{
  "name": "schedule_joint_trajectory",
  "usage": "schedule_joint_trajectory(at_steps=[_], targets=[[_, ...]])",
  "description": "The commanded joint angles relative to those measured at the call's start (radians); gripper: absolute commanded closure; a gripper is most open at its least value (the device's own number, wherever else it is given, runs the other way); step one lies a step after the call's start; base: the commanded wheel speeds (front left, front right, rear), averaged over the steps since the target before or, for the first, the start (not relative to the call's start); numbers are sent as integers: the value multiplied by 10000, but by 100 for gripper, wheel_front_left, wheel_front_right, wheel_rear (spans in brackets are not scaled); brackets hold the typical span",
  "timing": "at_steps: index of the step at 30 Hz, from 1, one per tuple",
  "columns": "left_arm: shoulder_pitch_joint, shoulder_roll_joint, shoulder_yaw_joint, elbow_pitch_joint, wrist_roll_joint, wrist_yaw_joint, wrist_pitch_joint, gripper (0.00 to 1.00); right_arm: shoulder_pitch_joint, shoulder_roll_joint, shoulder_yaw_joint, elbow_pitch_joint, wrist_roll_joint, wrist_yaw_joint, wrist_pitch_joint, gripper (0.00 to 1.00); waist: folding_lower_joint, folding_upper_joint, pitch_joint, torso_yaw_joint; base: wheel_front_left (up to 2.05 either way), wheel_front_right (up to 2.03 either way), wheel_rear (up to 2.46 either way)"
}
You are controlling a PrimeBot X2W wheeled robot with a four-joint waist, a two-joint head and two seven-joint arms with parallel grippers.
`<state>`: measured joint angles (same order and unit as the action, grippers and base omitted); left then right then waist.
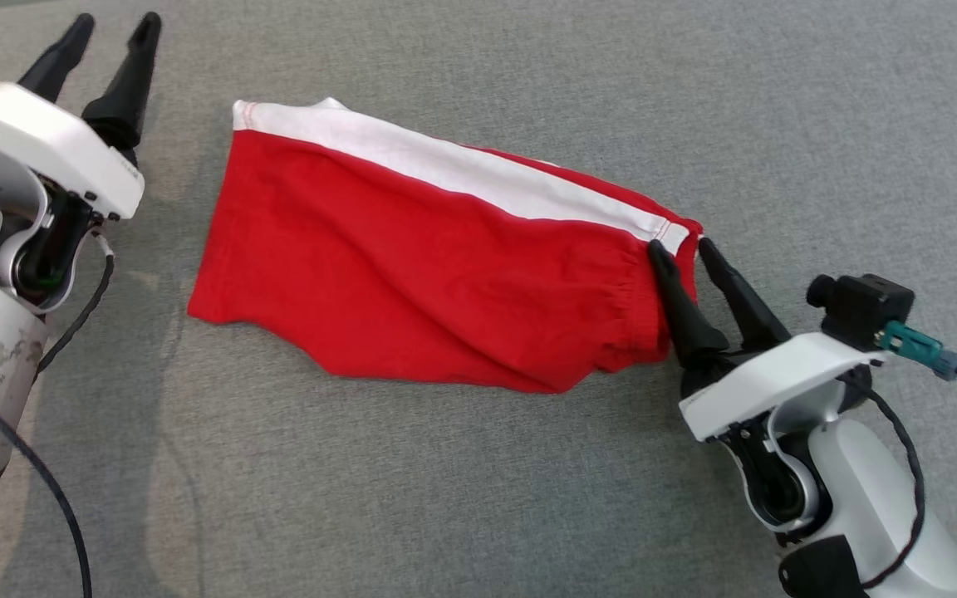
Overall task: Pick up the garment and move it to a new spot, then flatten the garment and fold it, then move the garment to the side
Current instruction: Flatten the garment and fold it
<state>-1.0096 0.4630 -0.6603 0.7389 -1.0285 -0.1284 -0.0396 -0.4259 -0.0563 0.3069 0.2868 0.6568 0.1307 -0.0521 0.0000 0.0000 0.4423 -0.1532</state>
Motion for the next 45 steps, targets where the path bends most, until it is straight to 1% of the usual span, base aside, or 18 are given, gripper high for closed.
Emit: schedule_joint_trajectory(at_steps=[1,3,5,8,9,11,14,16,18,20,24,26,29,35,41,45], targets=[[225,87,59,57,156,-33,-514,0,188,-134,-110,-113,-172,2,-224,0,0,0,-105,150,0,0,0],[430,87,186,74,281,128,-1332,0,409,-211,-299,-263,-488,2,-536,0,0,0,-177,279,0,0,0],[699,92,291,-89,518,429,-1894,0,630,-259,-517,-416,-860,2,-866,0,0,0,-259,415,0,0,0],[1311,149,632,-693,985,1086,-2211,0,977,-301,-944,-672,-1514,2,-1413,0,0,0,-397,636,0,0,0],[1533,167,853,-1071,1179,1328,-2247,0,1078,-279,-1074,-761,-1638,2,-1542,0,0,0,-443,712,0,0,0],[2157,179,1616,-2179,1771,1904,-2254,0,1249,-248,-1378,-958,-2143,2,-1782,0,0,0,-539,840,0,0,0],[3607,56,2642,-3927,2819,2720,-2251,0,1481,-204,-1705,-1270,-2791,2,-2000,0,0,0,-723,984,0,0,0],[4472,-37,3196,-5025,3497,3166,-2253,0,1578,-166,-1904,-1515,-3249,2,-2077,0,0,0,-814,1057,0,0,0],[5340,-219,3595,-5892,4022,3458,-2254,0,1691,-138,-2049,-1744,-3659,2,-2108,0,0,0,-894,1132,0,0,0],[6053,-361,3854,-6605,4543,3638,-2254,0,1790,-120,-2229,-1946,-4109,2,-2143,0,0,0,-971,1228,0,0,0],[7115,-609,4150,-7507,5290,3844,-2255,0,1989,-95,-2449,-2227,-4772,2,-2155,0,0,0,-1100,1340,0,0,0],[7532,-711,4222,-7738,5518,3832,-2257,0,2183,-87,-2517,-2238,-5060,2,-2155,0,0,0,-1169,1361,0,0,0],[8027,-852,4245,-7908,5759,3775,-2257,0,2497,-60,-2690,-2249,-5158,2,-2154,0,0,0,-1304,1394,0,0,0],[8592,-1026,4082,-7572,5737,3522,-2258,0,3226,0,-2983,-2278,-4841,2,-2155,0,0,0,-1564,1363,0,0,0],[8587,-936,4012,-7220,5669,3321,-2245,0,3426,26,-2984,-2293,-4660,2,-2156,0,0,0,-1664,1220,0,0,0],[8431,-913,3978,-7074,5605,3272,-2179,0,3394,31,-2945,-2258,-4565,2,-2156,0,0,0,-1683,1149,0,0,0]])
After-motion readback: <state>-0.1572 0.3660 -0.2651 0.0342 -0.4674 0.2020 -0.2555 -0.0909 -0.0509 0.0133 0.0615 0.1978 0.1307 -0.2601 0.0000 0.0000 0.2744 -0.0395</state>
